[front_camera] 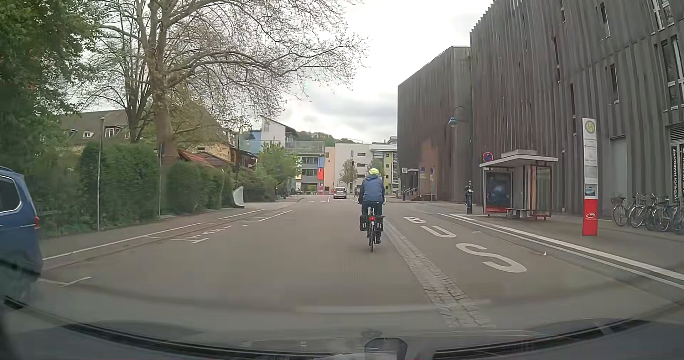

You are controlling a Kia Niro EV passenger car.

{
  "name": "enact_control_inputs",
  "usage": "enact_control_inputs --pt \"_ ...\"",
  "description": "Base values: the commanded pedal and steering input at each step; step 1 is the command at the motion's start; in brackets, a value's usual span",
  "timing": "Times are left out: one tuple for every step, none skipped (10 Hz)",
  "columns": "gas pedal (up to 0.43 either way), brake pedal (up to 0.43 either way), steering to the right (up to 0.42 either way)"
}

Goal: Follow the waypoints while adhering to traffic rules and regulations

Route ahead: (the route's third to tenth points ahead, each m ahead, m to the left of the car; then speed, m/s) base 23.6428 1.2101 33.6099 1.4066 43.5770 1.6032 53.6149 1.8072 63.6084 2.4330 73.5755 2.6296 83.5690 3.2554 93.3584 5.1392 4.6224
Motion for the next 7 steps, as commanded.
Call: enact_control_inputs --pt "0.059 0.000 -0.009" --pt "0.039 0.000 -0.009" --pt "0.028 0.000 -0.008" --pt "0.020 0.000 -0.007" --pt "0.008 0.000 -0.007" --pt "0.008 0.000 -0.006" --pt "0.008 0.000 -0.007"
